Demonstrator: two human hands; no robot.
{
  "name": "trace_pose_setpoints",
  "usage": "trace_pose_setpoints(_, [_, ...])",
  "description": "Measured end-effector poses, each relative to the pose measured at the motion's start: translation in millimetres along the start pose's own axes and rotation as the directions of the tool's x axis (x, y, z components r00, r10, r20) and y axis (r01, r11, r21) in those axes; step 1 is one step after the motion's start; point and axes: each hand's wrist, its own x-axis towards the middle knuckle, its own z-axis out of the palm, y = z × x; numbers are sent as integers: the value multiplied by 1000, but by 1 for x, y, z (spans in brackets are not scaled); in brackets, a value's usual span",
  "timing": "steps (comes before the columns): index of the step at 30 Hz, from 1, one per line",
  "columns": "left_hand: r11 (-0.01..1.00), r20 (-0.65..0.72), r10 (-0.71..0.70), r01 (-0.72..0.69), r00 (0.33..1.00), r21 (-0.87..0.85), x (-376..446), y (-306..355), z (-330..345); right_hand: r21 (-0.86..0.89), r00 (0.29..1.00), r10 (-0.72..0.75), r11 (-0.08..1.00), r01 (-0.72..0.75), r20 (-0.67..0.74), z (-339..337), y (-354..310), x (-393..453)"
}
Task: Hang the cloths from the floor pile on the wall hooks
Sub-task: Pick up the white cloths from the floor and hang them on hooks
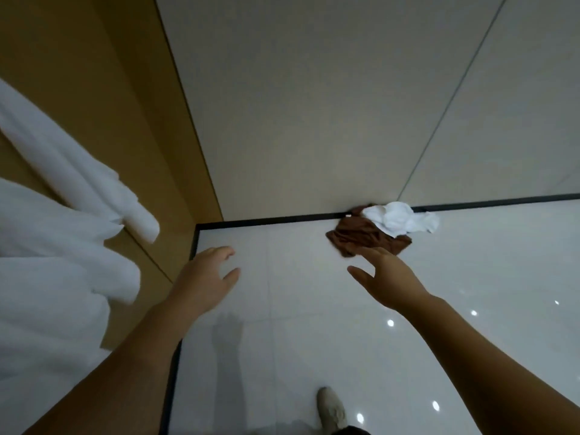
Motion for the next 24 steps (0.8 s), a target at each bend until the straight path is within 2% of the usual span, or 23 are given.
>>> trace_pose_setpoints(5, [986, 161, 161, -166, 974, 19, 18, 42, 47, 13, 963, 269, 963, -269, -18, 3, 52, -64])
trace_pose_setpoints(11, [958, 289, 256, -282, 922, 53, 42, 105, 95, 87, 878, 478, 877, -473, -42, -2, 109, -114])
trace_pose_setpoints(18, [923, 364, 322, -376, 874, 85, 75, 188, 157, 114, 811, 584, 808, -578, -28, -31, 195, -118])
trace_pose_setpoints(24, [918, 396, 298, -375, 868, 132, 104, 251, 202, 108, 819, 574, 816, -568, -24, -74, 270, -89])
